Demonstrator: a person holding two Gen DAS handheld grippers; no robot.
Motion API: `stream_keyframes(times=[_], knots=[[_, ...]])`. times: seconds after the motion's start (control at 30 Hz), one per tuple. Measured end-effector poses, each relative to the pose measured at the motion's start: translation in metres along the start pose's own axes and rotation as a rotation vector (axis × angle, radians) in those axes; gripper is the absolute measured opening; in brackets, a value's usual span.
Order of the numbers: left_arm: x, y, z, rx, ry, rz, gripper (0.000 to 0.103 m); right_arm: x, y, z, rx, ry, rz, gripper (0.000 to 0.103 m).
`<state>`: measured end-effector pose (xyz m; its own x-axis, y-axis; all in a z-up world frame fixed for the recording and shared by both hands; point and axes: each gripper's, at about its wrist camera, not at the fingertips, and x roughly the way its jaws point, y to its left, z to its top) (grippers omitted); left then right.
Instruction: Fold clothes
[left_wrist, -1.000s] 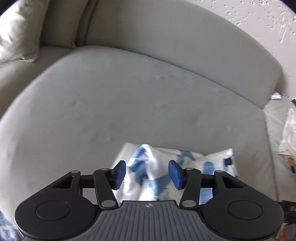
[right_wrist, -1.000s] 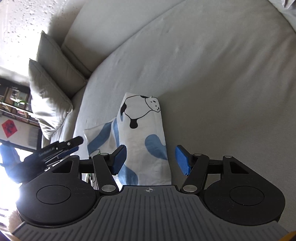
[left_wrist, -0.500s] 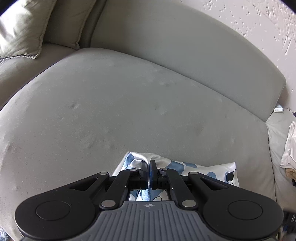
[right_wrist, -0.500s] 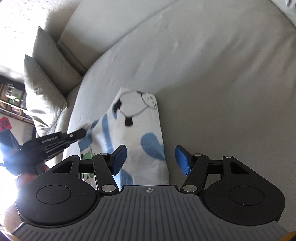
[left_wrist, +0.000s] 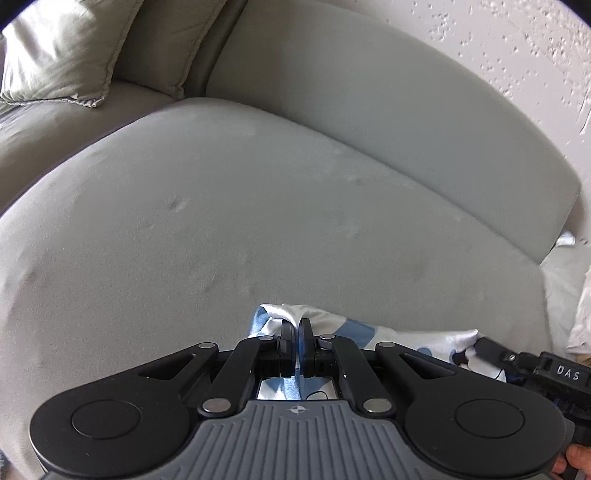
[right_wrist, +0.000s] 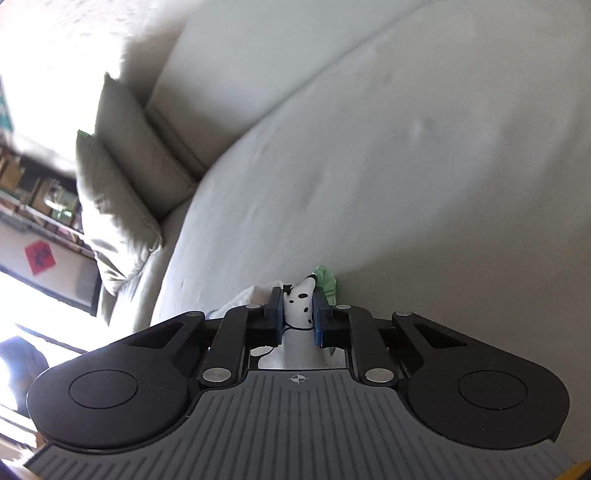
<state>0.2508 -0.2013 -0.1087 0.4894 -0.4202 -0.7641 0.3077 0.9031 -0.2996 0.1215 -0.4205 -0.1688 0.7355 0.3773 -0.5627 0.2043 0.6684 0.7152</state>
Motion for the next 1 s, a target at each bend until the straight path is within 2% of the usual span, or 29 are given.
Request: stream_keyframes(times=[0.07,0.13,0.2,0.23,0.3,0.37,0.43,0.57,0.63,0.77,0.83,0.9,0.97,1.0], knots=[[0.003,-0.003,0.002,-0.005,-0.006,-0.031,0.002,-0.008,0.0,0.001,0.01,-0.058,-0.011,0.013],[0.017,-0.01,0.002,0.036,0.018,0.031,0.002,-0.013,-0.001,0.003,0.018,-0.11,-0.033,0.013],[0.031,-0.016,0.002,0.078,0.042,0.094,0.01,-0.002,0.001,0.006,-0.018,-0.066,-0.098,0.015],[0.036,-0.017,0.001,0.084,0.074,0.136,0.02,0.005,0.002,0.007,-0.038,-0.036,-0.133,0.025],[0.027,-0.017,-0.001,0.089,0.073,0.16,0.033,0.011,0.003,0.01,-0.03,0.017,-0.192,0.044],[0.004,-0.019,-0.005,0.12,0.022,0.191,0.058,-0.006,0.007,0.011,-0.003,-0.003,-0.198,0.058],[-0.024,-0.016,-0.01,0.126,-0.027,0.227,0.066,-0.039,0.012,0.007,-0.014,-0.064,-0.2,0.072],[-0.064,-0.016,-0.039,0.139,-0.023,0.211,0.068,-0.112,0.021,-0.013,-0.058,-0.134,-0.208,0.076],[-0.084,-0.017,-0.053,0.145,-0.021,0.202,0.068,-0.143,0.021,-0.028,-0.067,-0.143,-0.225,0.086],[-0.124,-0.017,-0.081,0.158,-0.016,0.185,0.068,-0.183,0.018,-0.063,-0.088,-0.143,-0.326,0.087],[-0.144,-0.017,-0.096,0.164,-0.014,0.176,0.068,-0.202,0.015,-0.079,-0.085,-0.142,-0.34,0.087],[-0.147,-0.032,-0.117,0.205,0.006,0.146,0.067,-0.214,0.014,-0.098,-0.096,-0.124,-0.317,0.083],[-0.147,-0.048,-0.135,0.248,0.016,0.113,0.067,-0.216,0.017,-0.116,-0.161,-0.081,-0.244,0.074],[-0.145,-0.056,-0.142,0.27,0.016,0.095,0.067,-0.212,0.021,-0.122,-0.212,-0.052,-0.204,0.064]])
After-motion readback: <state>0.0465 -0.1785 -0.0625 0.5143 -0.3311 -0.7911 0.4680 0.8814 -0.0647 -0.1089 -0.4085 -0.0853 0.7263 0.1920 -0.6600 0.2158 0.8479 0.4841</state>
